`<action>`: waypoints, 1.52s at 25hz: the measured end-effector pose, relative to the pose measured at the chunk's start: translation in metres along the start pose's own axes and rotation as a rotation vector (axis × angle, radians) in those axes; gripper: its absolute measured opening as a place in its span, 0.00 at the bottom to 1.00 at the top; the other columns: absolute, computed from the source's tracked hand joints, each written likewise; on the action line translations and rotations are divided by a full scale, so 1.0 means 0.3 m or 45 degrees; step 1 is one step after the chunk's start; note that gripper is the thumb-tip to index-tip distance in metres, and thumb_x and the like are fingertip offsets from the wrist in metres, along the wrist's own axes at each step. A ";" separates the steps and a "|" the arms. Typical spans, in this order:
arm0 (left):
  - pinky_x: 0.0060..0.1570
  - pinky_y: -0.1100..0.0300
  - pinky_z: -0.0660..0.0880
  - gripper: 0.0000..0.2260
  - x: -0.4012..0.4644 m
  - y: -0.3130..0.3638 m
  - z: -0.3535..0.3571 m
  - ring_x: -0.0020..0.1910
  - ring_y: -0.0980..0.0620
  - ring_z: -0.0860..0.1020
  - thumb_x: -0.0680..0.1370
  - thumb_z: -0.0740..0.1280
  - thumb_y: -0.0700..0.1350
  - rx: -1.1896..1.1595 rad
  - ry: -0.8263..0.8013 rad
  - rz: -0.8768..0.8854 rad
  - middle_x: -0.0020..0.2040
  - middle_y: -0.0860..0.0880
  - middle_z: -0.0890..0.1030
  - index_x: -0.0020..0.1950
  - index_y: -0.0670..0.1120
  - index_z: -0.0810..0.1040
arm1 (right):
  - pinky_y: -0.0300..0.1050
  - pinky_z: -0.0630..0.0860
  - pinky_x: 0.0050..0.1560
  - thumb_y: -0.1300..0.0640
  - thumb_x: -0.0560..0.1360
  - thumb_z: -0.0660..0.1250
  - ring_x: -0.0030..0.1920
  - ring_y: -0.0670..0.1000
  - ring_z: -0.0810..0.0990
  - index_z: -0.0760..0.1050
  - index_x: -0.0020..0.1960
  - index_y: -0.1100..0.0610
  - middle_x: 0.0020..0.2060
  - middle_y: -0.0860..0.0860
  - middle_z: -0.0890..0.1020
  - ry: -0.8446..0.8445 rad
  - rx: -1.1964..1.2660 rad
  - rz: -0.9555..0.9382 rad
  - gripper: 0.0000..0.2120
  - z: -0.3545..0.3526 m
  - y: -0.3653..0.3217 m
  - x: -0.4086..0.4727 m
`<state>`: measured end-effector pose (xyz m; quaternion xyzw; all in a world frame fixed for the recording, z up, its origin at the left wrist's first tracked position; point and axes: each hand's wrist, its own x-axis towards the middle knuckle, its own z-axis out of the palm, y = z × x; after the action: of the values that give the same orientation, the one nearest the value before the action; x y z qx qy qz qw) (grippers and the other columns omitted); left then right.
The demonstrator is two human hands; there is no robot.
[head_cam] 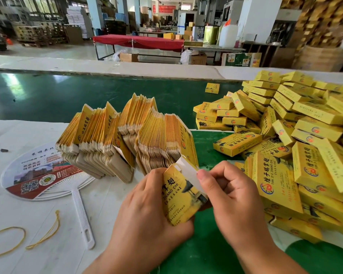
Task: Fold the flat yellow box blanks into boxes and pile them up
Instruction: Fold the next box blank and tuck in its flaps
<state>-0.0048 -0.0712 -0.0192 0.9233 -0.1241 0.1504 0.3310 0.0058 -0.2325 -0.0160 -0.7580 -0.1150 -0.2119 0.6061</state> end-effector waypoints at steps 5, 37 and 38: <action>0.34 0.73 0.64 0.32 0.000 0.004 -0.007 0.37 0.63 0.73 0.60 0.69 0.68 0.097 -0.021 0.015 0.42 0.65 0.70 0.58 0.62 0.61 | 0.62 0.75 0.27 0.48 0.73 0.70 0.29 0.59 0.75 0.79 0.39 0.52 0.28 0.56 0.77 -0.074 0.006 0.039 0.09 -0.007 -0.013 0.004; 0.66 0.50 0.71 0.33 0.073 -0.103 -0.141 0.70 0.49 0.71 0.63 0.78 0.59 -0.982 -0.547 0.270 0.70 0.52 0.74 0.64 0.47 0.79 | 0.42 0.77 0.30 0.62 0.76 0.68 0.31 0.50 0.79 0.81 0.36 0.57 0.31 0.56 0.80 -0.045 0.384 0.595 0.10 -0.043 0.024 0.073; 0.66 0.51 0.71 0.30 0.079 -0.103 -0.139 0.69 0.50 0.72 0.61 0.80 0.56 -0.941 -0.520 0.297 0.68 0.54 0.76 0.61 0.48 0.82 | 0.40 0.75 0.29 0.61 0.75 0.68 0.30 0.49 0.77 0.81 0.36 0.56 0.31 0.56 0.78 -0.079 0.455 0.647 0.10 -0.040 0.023 0.072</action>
<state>0.0190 -0.0241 0.0024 0.7334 -0.3359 -0.0532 0.5886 0.0257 -0.2477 -0.0099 -0.6501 0.0244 -0.0069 0.7594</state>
